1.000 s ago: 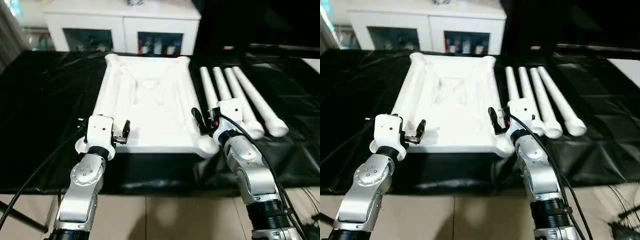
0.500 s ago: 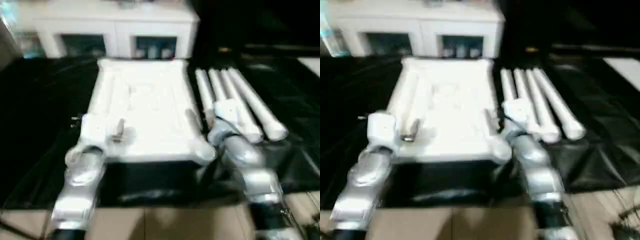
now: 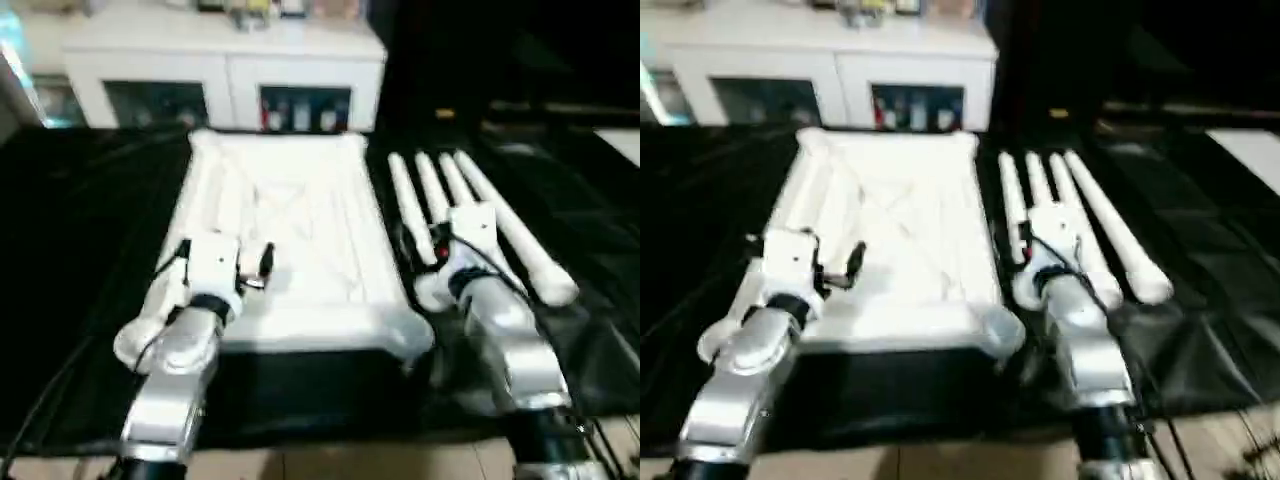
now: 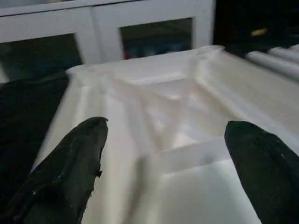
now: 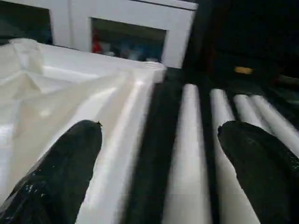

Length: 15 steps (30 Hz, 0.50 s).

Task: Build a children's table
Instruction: Move to table

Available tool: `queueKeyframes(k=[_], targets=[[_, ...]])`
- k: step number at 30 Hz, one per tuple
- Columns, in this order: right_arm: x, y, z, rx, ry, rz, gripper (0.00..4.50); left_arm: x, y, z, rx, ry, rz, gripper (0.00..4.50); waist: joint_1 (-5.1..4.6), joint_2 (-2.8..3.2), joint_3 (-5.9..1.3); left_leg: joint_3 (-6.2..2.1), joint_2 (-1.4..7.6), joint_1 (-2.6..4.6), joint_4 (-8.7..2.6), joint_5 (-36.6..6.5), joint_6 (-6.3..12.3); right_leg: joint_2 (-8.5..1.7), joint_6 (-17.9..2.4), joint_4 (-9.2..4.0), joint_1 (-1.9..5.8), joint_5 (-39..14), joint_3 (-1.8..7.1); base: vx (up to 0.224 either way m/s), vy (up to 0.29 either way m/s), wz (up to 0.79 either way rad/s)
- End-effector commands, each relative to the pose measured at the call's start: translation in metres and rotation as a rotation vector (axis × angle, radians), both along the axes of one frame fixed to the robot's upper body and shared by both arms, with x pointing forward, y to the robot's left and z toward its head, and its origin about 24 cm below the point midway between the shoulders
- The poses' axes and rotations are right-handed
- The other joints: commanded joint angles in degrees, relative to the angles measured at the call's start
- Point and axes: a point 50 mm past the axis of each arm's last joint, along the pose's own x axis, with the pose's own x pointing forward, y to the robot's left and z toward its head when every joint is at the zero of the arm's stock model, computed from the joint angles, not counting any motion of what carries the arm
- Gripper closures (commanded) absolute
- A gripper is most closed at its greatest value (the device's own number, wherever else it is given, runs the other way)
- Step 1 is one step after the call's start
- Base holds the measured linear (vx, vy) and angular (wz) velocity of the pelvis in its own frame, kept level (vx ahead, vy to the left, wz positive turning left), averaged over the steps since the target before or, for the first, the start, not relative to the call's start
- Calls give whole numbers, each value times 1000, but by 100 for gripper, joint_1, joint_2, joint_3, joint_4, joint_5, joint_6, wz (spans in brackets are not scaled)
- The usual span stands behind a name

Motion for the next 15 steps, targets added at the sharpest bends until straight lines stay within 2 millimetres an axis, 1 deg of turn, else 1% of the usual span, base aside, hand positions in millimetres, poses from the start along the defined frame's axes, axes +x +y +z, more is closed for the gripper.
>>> queueKeyframes(k=[1, 2, 3, 4, 5, 6, 7, 8, 9, 10, 11, 12, 13, 14, 15], targets=[[2, 1, 4, -12, -16, 3, 9, 1, 0, 4, -3, -17, -2, 2, -262, 192, -393, -527, 655, 706, -627, -58, 1412, -202, -1019, 31, -318, -206, -18, 85, 11, 4], [2, 1, 4, -11, -15, 3, 9, 1, 0, 4, -3, -17, -2, 2, -333, 152, -387, -637, 743, 817, -626, 104, 1817, -224, -846, 156, -471, -158, -9, 140, 26, 8], [2, 1, 4, -11, -15, 3, 9, 0, 0, 4, -4, -16, -3, 2, -344, 67, -366, -711, 842, 865, -597, 305, 2463, -344, -502, 272, -625, -86, 92, 94, 9, 10], [2, 1, 4, -11, -15, 5, 9, 0, -1, 4, -4, -16, -2, 2, -349, -83, -321, -501, 645, 672, -531, 220, 2574, -499, -496, 62, -529, 293, 224, 94, 9, 10], [2, 2, 4, -11, -14, 7, 9, -1, -1, 4, -5, -16, -1, 2, -277, -184, -290, -208, 342, 327, -431, 11, 2346, -629, -680, -226, -215, 591, 355, 72, -16, 9], [2, 2, 4, -11, -14, 8, 9, -1, -1, 4, -5, -16, -1, 2, -18, -300, -249, 123, -204, -244, 17, -264, 1797, -926, -1087, -637, 413, 40, 795, 58, -30, 5], [2, 2, 4, -11, -14, 10, 9, -1, -1, 4, -4, -16, 0, 2, 75, -281, -310, 61, -123, -391, 226, -179, 1476, -1160, -1275, -710, 615, -374, 945, 93, -43, 4], [3, 3, 4, -12, -13, 13, 9, -2, 0, 4, -4, -16, 2, 2, 144, -195, -277, -56, 63, -544, 169, 167, 756, -1045, -1579, -672, 654, -696, 788, 60, -33, 1], [3, 3, 4, -13, -13, 15, 9, -2, 0, 4, -5, -16, 3, 2, 120, -111, -260, -51, 133, -475, -51, 282, 655, -883, -1557, -639, 585, -672, 622, 72, -3, -2], [3, 3, 4, -13, -13, 16, 9, -2, 1, 4, -4, -16, 5, 2, 14, 31, -249, -61, 271, -212, -467, 261, 605, -436, -1281, -495, 369, -598, 240, 0, 0, 0], [3, 4, 4, -12, -13, 17, 9, -2, 1, 4, -4, -17, 7, 2, -74, 108, -279, -185, 400, 65, -567, 150, 761, -270, -1147, -321, 209, -453, 113, 96, 26, 0], [3, 4, 4, -13, -12, 18, 9, -2, 1, 4, -4, -17, 9, 2, -330, 154, -324, -560, 654, 613, -626, 102, 1450, -156, -941, 128, -271, -308, -48, 118, 27, 1], [4, 4, 5, -13, -12, 19, 9, -2, 2, 4, -4, -17, 10, 2, -403, 124, -390, -725, 750, 820, -602, 267, 1897, -186, -730, 256, -458, -349, -47, 159, 23, 3], [4, 5, 5, -13, -12, 22, 9, -2, 2, 4, -4, -17, 11, 2, -421, -12, -355, -798, 886, 838, -565, 742, 2805, -342, -15, 454, -718, -225, 95, 99, 6, 2], [4, 5, 5, -13, -12, 22, 9, -2, 2, 4, -4, -17, 11, 2, -395, -52, -336, -753, 835, 794, -559, 871, 2922, -412, 68, 413, -752, -100, 162, 62, -18, 3]])
